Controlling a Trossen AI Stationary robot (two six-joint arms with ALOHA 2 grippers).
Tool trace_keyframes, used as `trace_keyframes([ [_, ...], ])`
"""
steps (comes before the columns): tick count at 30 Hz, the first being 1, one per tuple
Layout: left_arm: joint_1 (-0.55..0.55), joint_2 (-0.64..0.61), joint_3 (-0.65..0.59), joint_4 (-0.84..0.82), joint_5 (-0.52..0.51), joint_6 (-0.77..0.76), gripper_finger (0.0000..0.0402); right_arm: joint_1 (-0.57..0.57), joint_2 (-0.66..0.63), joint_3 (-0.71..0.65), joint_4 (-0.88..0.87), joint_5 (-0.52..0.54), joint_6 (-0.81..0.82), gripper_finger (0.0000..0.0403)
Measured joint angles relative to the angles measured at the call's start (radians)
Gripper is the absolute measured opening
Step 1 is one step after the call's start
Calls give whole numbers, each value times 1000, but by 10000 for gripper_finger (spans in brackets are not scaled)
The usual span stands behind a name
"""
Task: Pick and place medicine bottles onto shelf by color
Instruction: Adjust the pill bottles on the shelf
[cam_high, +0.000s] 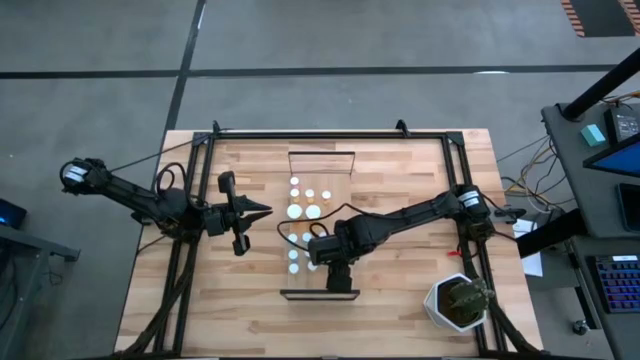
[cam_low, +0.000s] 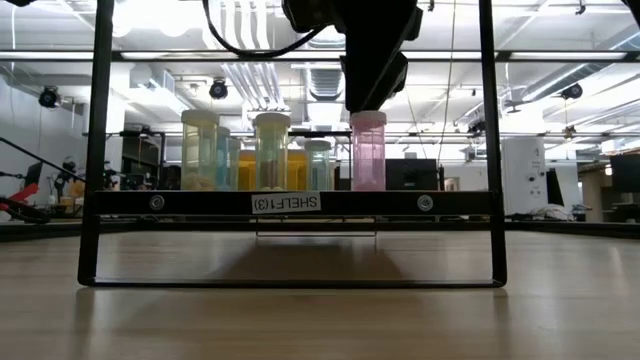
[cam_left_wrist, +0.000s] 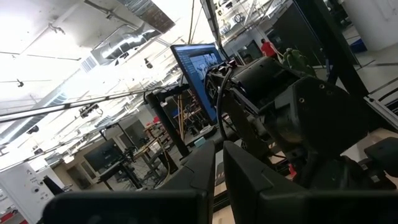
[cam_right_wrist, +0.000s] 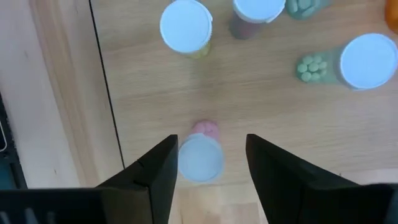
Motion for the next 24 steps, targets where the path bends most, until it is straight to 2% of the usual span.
trace_keyframes([
  [8,0,1,0,0,0,0,15,0,-58,0,-31,31,-17,180],
  [15,0,1,0,2,2,-1,15,63,-142,-19,2,255,-91,180],
  [19,0,1,0,9,21,-45,15,119,-192,-89,144,323,-191,180],
  [24,0,8,0,29,85,-180,15,160,-304,-303,495,328,-362,172],
])
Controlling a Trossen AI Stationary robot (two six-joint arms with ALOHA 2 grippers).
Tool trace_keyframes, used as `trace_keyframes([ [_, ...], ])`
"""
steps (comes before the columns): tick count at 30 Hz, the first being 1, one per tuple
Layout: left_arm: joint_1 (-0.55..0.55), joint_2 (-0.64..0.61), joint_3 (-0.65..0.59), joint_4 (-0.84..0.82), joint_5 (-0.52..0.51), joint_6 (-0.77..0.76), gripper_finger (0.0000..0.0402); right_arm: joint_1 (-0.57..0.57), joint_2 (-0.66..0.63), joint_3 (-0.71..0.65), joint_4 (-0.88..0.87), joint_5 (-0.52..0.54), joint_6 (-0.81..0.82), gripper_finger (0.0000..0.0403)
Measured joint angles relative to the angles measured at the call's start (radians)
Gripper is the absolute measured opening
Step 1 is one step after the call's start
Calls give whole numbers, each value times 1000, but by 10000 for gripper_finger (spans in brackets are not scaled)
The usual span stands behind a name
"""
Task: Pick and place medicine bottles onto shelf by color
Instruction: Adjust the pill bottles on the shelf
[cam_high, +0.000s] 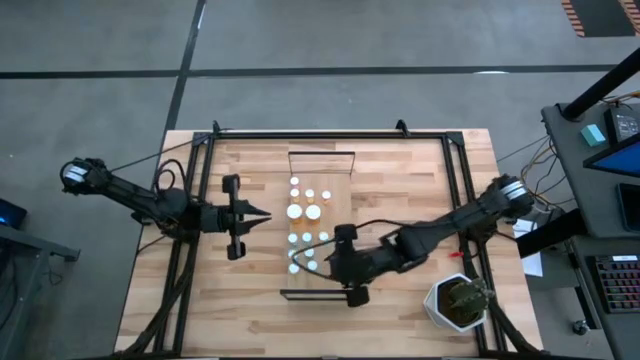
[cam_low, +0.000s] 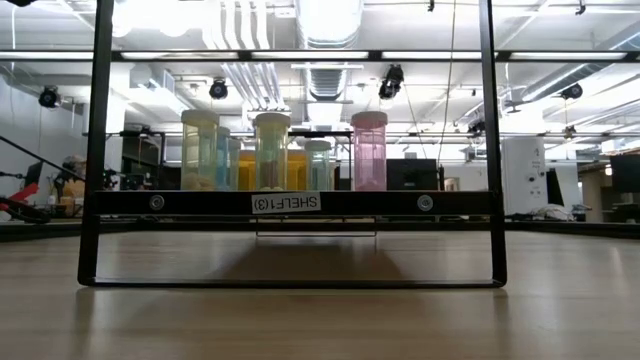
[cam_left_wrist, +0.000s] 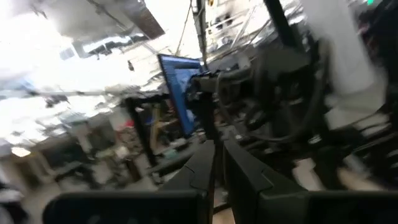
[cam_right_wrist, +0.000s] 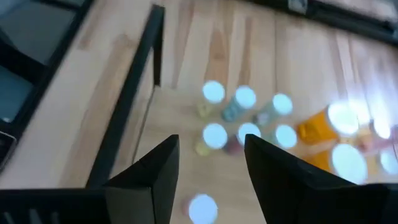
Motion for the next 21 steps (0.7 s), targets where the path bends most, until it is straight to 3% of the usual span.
trace_keyframes([
  [5,0,54,10,-19,6,-176,15,-1,-153,-253,259,12,-62,158],
  [9,0,129,92,-125,5,-290,15,-3,-260,-423,484,26,-105,149],
  [14,0,274,294,-429,5,-315,15,-3,-354,-560,653,25,-172,144],
  [21,7,517,594,-880,4,-346,20,-3,-432,-643,682,25,-192,145],
])
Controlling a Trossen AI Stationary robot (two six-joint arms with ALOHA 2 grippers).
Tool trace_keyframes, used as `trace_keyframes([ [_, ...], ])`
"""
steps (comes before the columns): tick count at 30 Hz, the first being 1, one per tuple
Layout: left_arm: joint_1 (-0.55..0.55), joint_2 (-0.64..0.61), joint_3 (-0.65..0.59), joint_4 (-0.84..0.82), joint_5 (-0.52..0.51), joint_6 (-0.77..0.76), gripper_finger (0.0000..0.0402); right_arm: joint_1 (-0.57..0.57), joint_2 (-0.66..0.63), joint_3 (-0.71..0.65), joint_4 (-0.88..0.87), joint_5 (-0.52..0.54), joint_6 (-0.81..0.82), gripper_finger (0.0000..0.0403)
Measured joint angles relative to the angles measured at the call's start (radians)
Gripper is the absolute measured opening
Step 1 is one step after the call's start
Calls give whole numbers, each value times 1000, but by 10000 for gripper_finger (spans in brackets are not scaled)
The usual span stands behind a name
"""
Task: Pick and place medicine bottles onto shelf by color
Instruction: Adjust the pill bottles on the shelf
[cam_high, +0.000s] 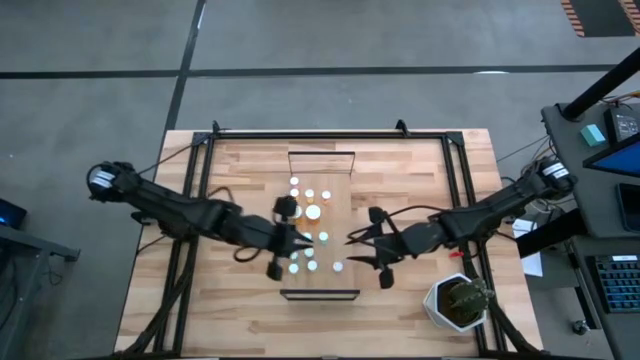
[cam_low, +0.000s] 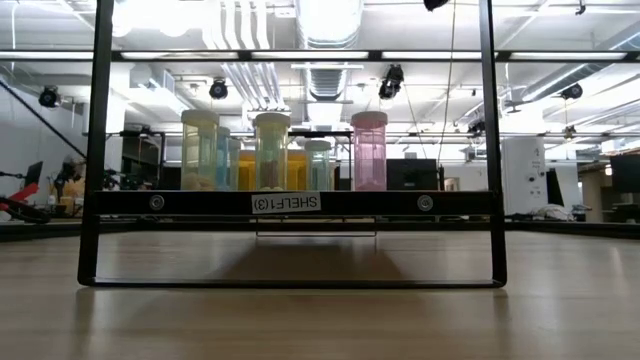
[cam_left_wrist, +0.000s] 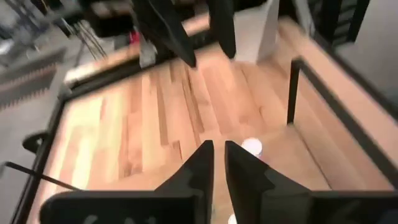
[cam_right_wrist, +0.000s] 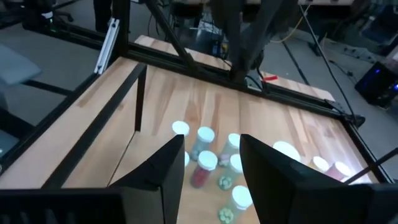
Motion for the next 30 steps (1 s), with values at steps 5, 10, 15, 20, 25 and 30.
trace_keyframes([
  [5,9,127,125,-95,18,0,73,2,-17,-30,5,0,-12,146],
  [10,25,216,173,-104,75,-1,153,2,-17,-36,4,-1,-23,146],
  [15,45,280,209,-120,87,33,204,2,-17,-36,4,-1,-35,146],
  [20,60,299,216,-116,170,85,212,2,-17,-36,0,-1,-39,146],
  [25,68,300,210,-115,191,80,212,2,-35,-36,-51,-2,-36,145],
  [30,68,318,209,-72,199,81,212,2,-37,-40,-52,-2,-30,140],
])
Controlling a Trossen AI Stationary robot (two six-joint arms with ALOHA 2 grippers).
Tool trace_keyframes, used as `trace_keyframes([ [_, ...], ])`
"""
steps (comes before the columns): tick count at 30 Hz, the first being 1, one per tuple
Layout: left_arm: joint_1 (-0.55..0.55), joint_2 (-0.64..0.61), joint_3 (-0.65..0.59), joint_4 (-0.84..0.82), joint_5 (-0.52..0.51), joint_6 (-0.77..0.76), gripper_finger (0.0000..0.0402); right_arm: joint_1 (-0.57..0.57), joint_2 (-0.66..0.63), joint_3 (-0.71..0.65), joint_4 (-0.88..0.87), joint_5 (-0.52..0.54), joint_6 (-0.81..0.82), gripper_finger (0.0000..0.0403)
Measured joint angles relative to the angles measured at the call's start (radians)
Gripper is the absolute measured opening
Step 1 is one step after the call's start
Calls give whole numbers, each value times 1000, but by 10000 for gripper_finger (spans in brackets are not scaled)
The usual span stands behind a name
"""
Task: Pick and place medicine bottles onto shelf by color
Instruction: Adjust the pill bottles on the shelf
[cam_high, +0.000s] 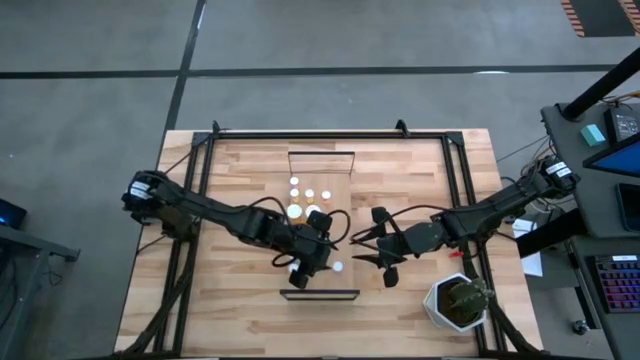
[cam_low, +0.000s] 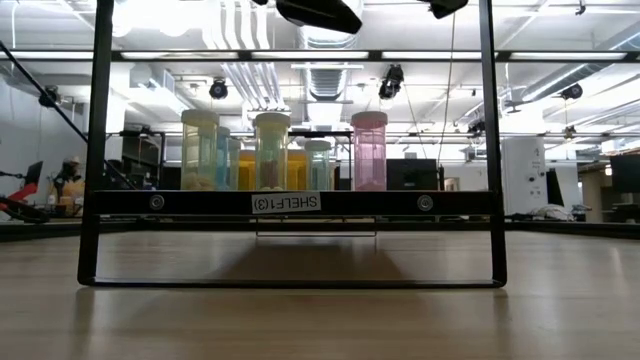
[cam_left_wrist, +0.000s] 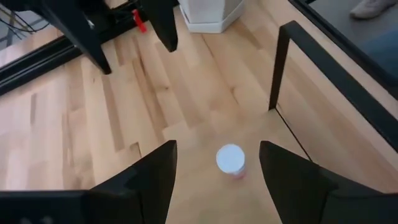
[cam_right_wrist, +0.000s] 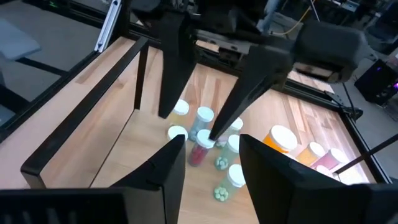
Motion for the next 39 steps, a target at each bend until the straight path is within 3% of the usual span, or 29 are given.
trace_keyframes([
  [14,25,119,8,59,59,1,212,0,0,0,-29,0,1,135],
  [24,45,125,3,60,118,-8,212,0,-1,0,-21,0,-5,134],
  [29,50,125,12,61,120,0,212,-4,-3,-1,39,-13,-89,134],
  [39,48,124,32,50,120,1,212,-137,-3,-2,173,-256,-209,134],
])
